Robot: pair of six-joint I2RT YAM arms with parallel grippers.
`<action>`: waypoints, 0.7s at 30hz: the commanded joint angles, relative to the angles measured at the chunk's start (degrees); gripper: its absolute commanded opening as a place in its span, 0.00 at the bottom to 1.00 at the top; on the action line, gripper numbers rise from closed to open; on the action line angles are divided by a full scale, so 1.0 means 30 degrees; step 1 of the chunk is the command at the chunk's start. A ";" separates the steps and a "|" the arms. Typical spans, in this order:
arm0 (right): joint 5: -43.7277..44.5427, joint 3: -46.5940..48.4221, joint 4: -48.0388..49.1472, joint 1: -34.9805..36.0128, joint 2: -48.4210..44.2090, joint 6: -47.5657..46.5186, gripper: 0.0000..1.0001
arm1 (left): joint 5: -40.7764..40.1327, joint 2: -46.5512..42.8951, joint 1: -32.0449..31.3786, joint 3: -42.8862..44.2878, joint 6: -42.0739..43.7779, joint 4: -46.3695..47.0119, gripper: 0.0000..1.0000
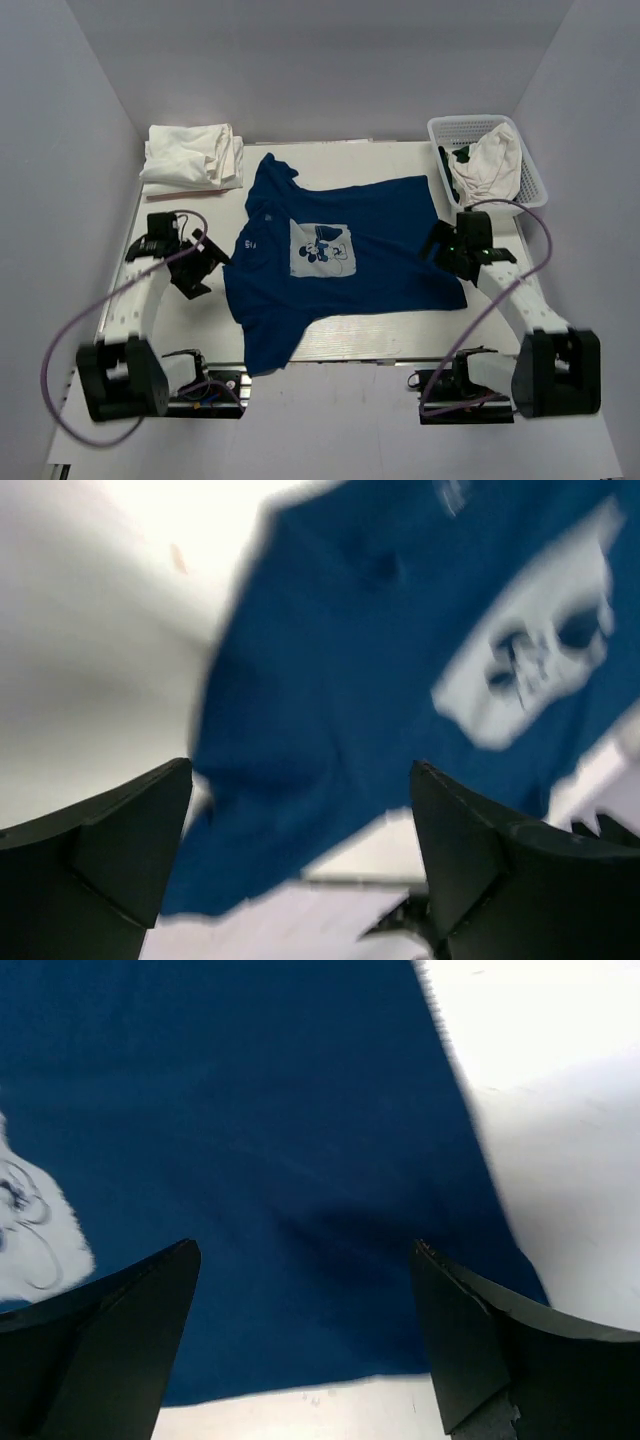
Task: Fold and stack the t-shirts
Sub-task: Flatten out the tshirt
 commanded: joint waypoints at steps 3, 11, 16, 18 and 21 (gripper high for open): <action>-0.2216 0.1740 0.3693 0.1111 0.4778 -0.2003 0.90 | -0.2572 0.6466 -0.0092 0.2617 0.0377 0.4251 0.74; -0.2068 0.3237 0.4217 0.1317 0.8390 -0.0567 0.90 | -0.5469 0.9994 -0.1411 0.2449 0.0203 0.4720 0.50; -0.1189 0.2621 0.4016 0.1346 0.8567 -0.0567 0.90 | -0.5655 1.2016 -0.2115 0.2886 0.0028 0.5242 0.52; -0.0694 0.2388 0.3898 0.1405 0.8596 -0.0713 0.90 | -0.5475 1.2632 -0.2640 0.3120 0.0028 0.5421 0.46; 0.0156 0.2298 0.3313 0.1288 0.8801 -0.0743 0.90 | -0.5007 1.3104 -0.3226 0.3357 0.0202 0.5133 0.14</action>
